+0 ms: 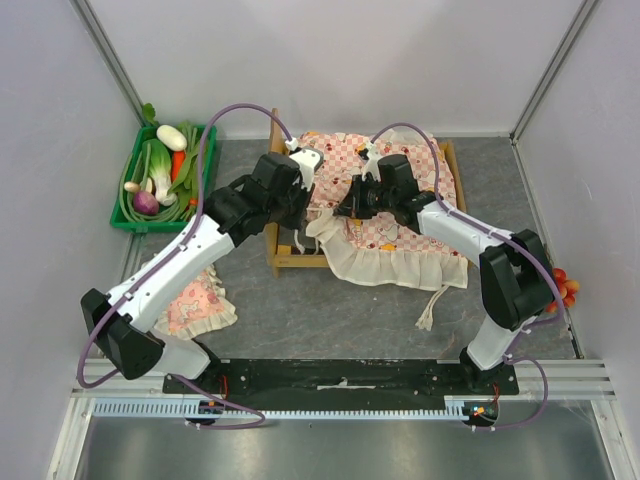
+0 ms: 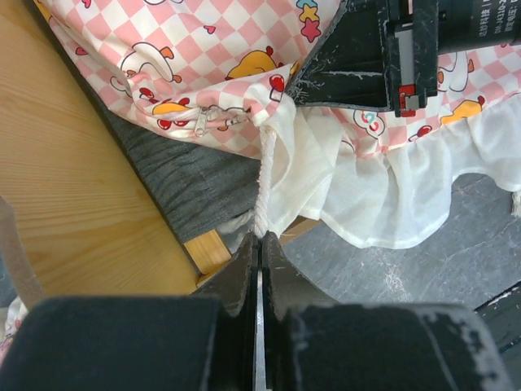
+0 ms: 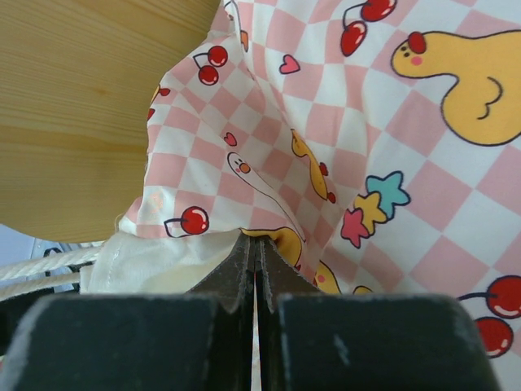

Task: Set up the pet bed

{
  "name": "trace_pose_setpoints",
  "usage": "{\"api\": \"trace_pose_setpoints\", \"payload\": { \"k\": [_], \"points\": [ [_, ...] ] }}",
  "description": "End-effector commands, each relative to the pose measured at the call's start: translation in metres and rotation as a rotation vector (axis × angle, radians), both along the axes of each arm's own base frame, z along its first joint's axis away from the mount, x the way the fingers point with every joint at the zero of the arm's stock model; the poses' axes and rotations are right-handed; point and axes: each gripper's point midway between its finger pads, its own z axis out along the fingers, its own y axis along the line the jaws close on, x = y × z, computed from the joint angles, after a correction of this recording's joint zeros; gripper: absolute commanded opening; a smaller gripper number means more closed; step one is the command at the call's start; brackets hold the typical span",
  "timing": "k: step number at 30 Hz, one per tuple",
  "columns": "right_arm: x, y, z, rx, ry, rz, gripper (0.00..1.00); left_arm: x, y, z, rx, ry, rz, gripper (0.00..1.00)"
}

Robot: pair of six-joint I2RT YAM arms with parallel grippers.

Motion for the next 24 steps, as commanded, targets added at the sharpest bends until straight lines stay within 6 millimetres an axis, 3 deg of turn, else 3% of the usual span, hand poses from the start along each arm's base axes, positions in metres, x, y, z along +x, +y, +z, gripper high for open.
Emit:
{"api": "trace_pose_setpoints", "payload": {
  "k": [1,5,8,14,22,24],
  "points": [
    [-0.005,0.008,0.026,0.06,-0.051,0.03,0.0,-0.008,0.003,0.017,0.0,0.008,-0.026,0.02],
    [-0.009,0.009,0.027,0.066,-0.044,0.036,0.0,-0.018,-0.003,0.049,-0.1,-0.045,-0.067,0.02],
    [-0.009,0.011,0.031,0.074,-0.05,0.043,0.0,-0.037,-0.012,0.052,-0.142,0.031,-0.14,0.02],
    [-0.014,0.012,0.038,0.087,-0.057,0.058,0.0,-0.075,-0.011,-0.001,-0.143,0.274,-0.154,0.02],
    [-0.036,0.02,0.036,0.072,-0.068,0.149,0.0,-0.094,0.002,-0.038,-0.164,0.347,-0.073,0.02],
    [-0.044,0.02,0.03,0.052,-0.055,0.177,0.0,-0.098,0.011,-0.056,-0.136,0.366,-0.037,0.02]
  ]
}}
